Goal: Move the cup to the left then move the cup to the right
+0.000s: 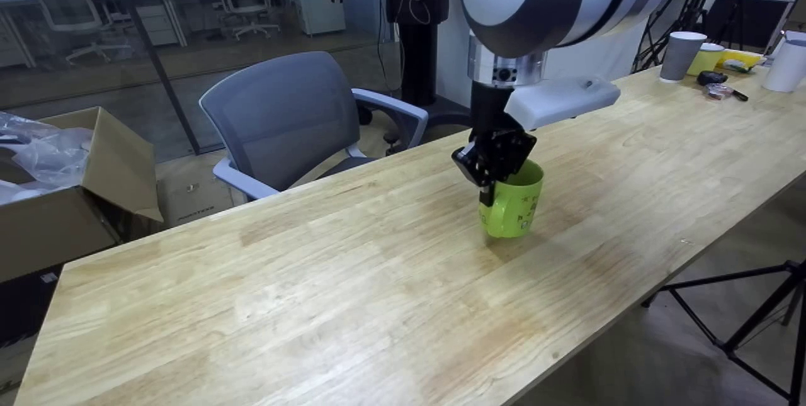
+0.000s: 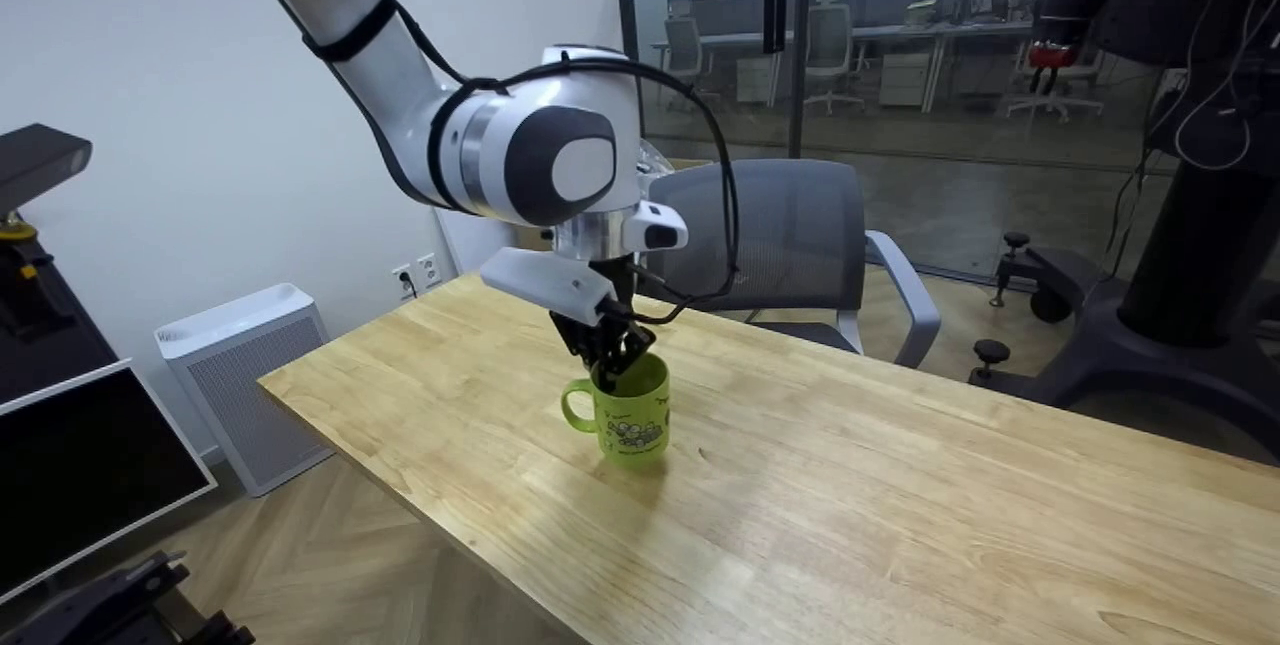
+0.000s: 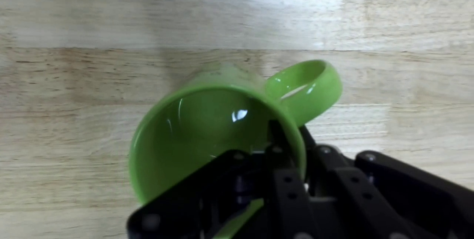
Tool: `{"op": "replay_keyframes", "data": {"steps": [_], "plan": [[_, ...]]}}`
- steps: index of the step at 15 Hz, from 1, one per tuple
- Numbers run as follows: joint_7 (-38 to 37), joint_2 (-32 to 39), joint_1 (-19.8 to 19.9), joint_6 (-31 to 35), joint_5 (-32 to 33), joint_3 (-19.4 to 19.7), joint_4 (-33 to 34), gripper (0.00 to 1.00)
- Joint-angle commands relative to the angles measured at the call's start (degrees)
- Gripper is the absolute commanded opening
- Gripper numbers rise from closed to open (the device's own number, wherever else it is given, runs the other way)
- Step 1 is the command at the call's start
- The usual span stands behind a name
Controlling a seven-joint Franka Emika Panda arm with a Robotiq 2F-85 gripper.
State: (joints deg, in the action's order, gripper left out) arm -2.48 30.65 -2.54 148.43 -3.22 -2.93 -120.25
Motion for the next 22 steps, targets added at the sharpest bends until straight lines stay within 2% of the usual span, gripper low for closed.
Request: {"op": "replay_keyframes", "data": {"steps": [1, 13, 14, 15, 16, 22], "plan": [[-0.9, 0.8, -1.9, 1.8, 1.4, 0.6, -0.2, 0.03], [-1.3, 3.8, -2.8, 3.6, 2.4, 1.6, 0.2, 0.03], [-1.6, 3.8, -3.0, 3.3, 2.7, 2.0, 0.3, 0.35], [-1.9, 3.7, -3.2, 3.1, 3.1, 2.4, 0.5, 0.36], [-2.4, 3.6, -3.5, 2.7, 3.6, 3.0, 0.7, 0.4], [-6.0, 3.1, -5.9, -1.9, 6.5, 6.2, 3.2, 0.82]]}}
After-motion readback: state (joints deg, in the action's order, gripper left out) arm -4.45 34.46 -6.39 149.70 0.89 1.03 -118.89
